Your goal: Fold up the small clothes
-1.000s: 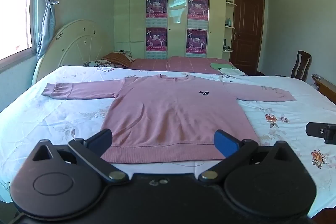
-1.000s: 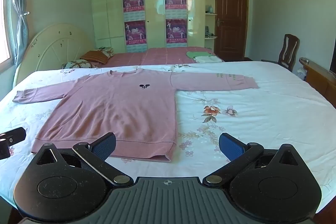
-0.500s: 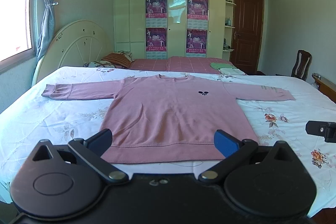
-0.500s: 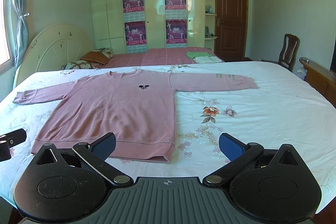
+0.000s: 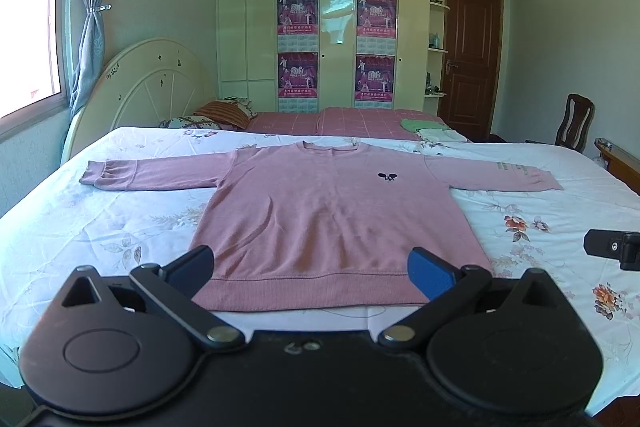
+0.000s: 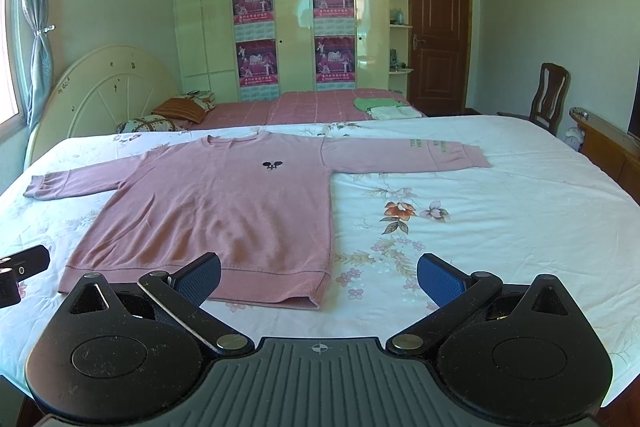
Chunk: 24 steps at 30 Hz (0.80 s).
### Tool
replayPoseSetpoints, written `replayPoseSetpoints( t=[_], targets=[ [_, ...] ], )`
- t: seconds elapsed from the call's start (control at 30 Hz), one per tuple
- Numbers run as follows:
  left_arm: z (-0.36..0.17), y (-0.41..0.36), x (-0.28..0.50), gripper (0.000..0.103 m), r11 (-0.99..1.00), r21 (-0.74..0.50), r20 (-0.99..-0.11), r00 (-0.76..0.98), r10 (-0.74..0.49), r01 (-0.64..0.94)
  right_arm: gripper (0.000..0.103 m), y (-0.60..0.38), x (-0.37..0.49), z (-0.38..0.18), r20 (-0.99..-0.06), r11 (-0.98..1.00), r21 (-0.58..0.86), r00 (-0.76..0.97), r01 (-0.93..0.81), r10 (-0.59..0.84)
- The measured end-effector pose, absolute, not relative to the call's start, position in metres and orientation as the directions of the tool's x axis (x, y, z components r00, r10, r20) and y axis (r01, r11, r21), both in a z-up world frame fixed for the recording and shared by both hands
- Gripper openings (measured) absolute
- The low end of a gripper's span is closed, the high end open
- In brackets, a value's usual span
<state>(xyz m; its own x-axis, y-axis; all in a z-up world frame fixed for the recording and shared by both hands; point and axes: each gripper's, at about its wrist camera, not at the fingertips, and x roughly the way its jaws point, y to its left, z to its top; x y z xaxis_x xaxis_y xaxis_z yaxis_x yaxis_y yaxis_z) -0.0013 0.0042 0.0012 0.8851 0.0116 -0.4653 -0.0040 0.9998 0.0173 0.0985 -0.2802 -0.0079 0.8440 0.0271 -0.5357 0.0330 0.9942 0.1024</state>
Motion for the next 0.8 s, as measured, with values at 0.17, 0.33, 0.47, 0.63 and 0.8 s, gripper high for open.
replayPoseSetpoints(
  t=[0.17, 0.33, 0.47, 0.63, 0.8],
  targets=[
    [0.0029, 0.0020, -0.0024, 0.103, 1.000, 0.020, -0.461, 0.887, 0.014, -0.005, 0.103, -0.2801, 0.0975, -0.0078, -0.533, 0.994, 0.101, 0.846, 0.032, 0.027],
    [0.0033, 0.0014, -0.0029, 0.103, 1.000, 0.021, -0.461, 0.887, 0.014, -0.006, 0.103, -0.2804, 0.0968, -0.0077, -0.534, 0.994, 0.101, 0.845, 0.032, 0.028],
    [0.0029, 0.0013, -0.0030, 0.103, 1.000, 0.021, -0.460, 0.888, 0.014, -0.005, 0.103, -0.2800, 0.0960, -0.0083, -0.535, 0.994, 0.101, 0.844, 0.031, 0.028],
    [0.0035, 0.0010, -0.0033, 0.103, 1.000, 0.021, -0.459, 0.888, 0.015, -0.006, 0.103, -0.2800, 0.0960, -0.0083, -0.535, 0.994, 0.101, 0.844, 0.031, 0.028],
    [0.0034, 0.0009, -0.0031, 0.103, 1.000, 0.021, -0.460, 0.888, 0.014, -0.005, 0.103, -0.2802, 0.0960, -0.0080, -0.535, 0.994, 0.102, 0.844, 0.030, 0.029]
  ],
)
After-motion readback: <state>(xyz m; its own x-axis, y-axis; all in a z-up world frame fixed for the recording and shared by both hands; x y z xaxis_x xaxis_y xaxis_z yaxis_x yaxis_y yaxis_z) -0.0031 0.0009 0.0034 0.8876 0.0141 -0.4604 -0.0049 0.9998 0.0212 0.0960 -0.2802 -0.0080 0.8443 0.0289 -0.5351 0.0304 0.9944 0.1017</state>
